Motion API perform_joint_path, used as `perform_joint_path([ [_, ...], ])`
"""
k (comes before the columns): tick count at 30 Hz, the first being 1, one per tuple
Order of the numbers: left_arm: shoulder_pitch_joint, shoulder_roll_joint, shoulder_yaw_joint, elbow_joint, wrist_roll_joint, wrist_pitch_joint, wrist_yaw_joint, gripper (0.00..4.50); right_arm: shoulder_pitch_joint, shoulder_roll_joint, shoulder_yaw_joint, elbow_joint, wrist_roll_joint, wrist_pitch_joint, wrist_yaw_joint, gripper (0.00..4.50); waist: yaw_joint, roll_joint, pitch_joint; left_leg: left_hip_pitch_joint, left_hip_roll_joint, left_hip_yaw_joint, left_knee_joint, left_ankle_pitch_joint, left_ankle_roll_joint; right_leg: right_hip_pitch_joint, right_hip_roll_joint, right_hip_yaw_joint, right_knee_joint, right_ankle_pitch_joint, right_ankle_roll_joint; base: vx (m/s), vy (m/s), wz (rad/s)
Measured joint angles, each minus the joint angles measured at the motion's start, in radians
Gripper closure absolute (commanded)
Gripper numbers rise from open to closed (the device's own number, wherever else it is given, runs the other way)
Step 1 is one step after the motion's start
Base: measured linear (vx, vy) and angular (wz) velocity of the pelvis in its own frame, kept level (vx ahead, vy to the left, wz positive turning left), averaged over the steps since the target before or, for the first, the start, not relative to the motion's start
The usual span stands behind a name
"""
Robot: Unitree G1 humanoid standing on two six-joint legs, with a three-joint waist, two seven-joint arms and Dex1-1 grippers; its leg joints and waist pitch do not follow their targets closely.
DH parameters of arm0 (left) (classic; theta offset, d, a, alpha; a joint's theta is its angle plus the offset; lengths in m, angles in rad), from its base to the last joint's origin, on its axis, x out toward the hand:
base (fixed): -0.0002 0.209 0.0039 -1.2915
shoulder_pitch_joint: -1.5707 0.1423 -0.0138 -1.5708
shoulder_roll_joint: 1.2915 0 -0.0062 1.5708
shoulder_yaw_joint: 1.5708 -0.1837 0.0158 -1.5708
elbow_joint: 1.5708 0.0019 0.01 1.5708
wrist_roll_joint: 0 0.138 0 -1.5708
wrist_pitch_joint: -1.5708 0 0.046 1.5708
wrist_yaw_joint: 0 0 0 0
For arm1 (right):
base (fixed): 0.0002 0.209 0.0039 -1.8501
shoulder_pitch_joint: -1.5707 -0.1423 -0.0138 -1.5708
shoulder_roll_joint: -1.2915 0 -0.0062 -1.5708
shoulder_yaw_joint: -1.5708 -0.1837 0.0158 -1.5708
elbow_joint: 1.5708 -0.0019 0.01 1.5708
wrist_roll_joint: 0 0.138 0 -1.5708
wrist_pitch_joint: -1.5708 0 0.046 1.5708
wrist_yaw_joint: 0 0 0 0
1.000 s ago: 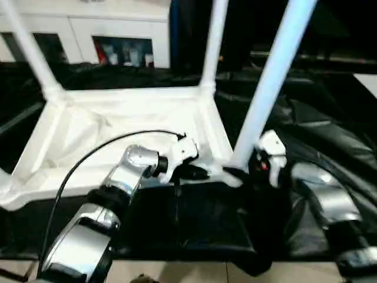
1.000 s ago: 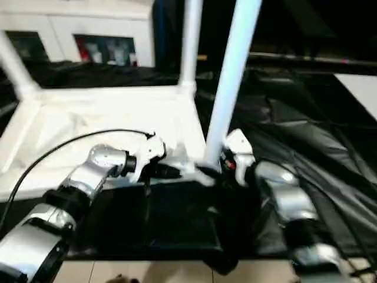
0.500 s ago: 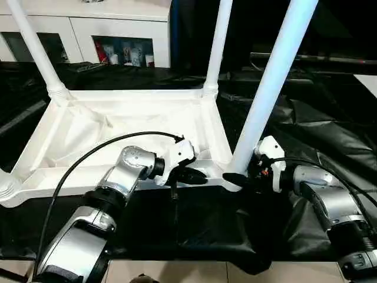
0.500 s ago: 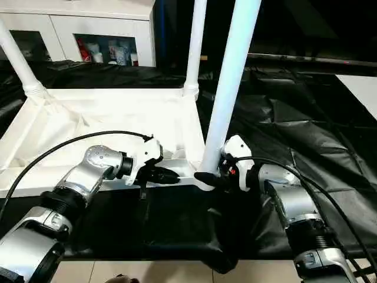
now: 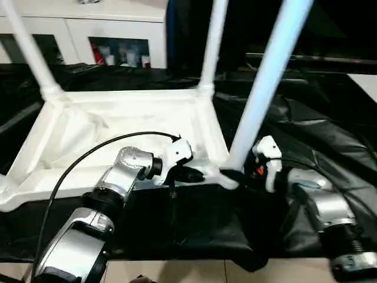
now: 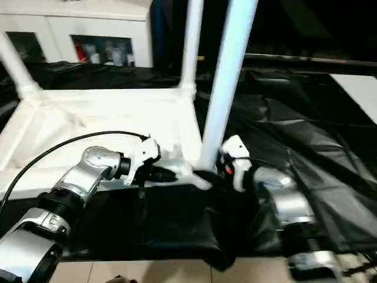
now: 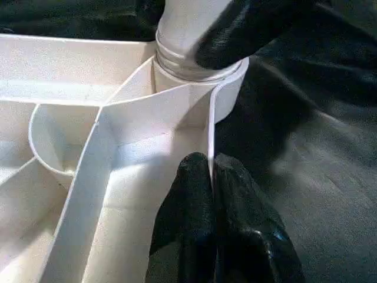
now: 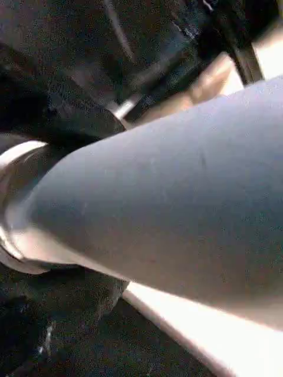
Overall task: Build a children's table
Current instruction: Rotate leg to tighten
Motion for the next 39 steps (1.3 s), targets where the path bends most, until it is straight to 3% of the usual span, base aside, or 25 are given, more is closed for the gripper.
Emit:
perform_joint_path([
  [5,-0.060,-0.140,0.019,0.085,0.042,0.082,0.293,4.50,-0.065,0.162,-0.094,0.090,-0.041,0.004,-0.442,2.05,-0.005,-0.004,-0.002,0.002,-0.001,0.000,0.001,0.000,0.000,0.001,-0.001,0.001,-0.002,-0.001,0.003,0.000,0.000,0.00],
  [8,-0.075,-0.202,0.019,0.111,0.046,0.106,0.401,4.50,-0.102,0.200,-0.115,0.138,-0.053,0.001,-0.590,2.06,-0.003,-0.004,-0.003,0.002,-0.002,0.000,0.001,0.000,0.000,0.003,-0.001,0.001,-0.006,-0.002,0.003,0.000,0.000,0.00],
  [16,-0.080,-0.208,0.015,0.139,0.069,0.067,0.430,4.50,-0.126,0.213,-0.095,0.183,-0.119,-0.071,-0.635,2.06,-0.006,-0.003,-0.006,0.002,-0.002,0.000,-0.001,0.000,0.000,0.004,-0.001,0.001,-0.012,-0.001,0.003,0.000,0.000,0.00],
  [17,-0.081,-0.206,0.013,0.140,0.071,0.061,0.429,4.50,-0.126,0.213,-0.095,0.186,-0.119,-0.081,-0.632,1.51,-0.006,-0.003,-0.006,0.002,-0.002,0.000,-0.002,0.000,0.000,0.003,-0.001,0.000,-0.014,-0.001,0.003,0.000,0.000,0.00],
  [19,-0.081,-0.200,0.011,0.140,0.074,0.052,0.419,4.50,-0.125,0.208,-0.095,0.190,-0.114,-0.085,-0.614,1.57,-0.006,-0.003,-0.006,0.002,-0.002,0.000,-0.005,0.000,0.000,0.003,0.000,-0.001,-0.017,-0.001,0.003,0.000,0.000,0.00],
  [22,-0.082,-0.176,0.011,0.140,0.065,0.044,0.383,4.50,-0.119,0.190,-0.098,0.191,-0.098,-0.091,-0.571,1.11,-0.004,-0.003,-0.006,0.001,-0.002,0.000,-0.005,0.000,0.000,0.002,-0.001,-0.001,-0.017,0.003,0.004,0.000,0.000,0.00],
  [25,-0.082,-0.146,0.010,0.135,0.060,0.030,0.308,4.50,-0.102,0.141,-0.086,0.166,-0.068,-0.068,-0.435,1.09,-0.001,-0.003,-0.005,0.001,-0.002,0.000,-0.006,0.000,0.000,0.001,0.000,-0.001,-0.017,0.008,0.006,0.000,0.000,0.00],
  [35,-0.059,0.008,-0.001,0.067,-0.006,0.027,-0.049,4.50,0.016,-0.135,0.030,-0.085,0.014,0.049,0.098,1.09,0.001,-0.003,-0.004,-0.003,0.000,0.000,-0.008,-0.001,0.002,-0.002,0.001,-0.002,-0.016,0.007,0.003,0.000,0.000,0.00],
  [39,-0.051,0.050,-0.006,0.045,-0.024,0.044,-0.152,4.50,0.028,-0.171,0.068,-0.119,0.016,0.079,0.200,1.09,0.008,-0.003,-0.004,-0.005,0.000,0.000,-0.007,-0.001,0.002,-0.004,0.001,-0.003,-0.015,0.006,0.001,0.000,0.000,0.00],
])
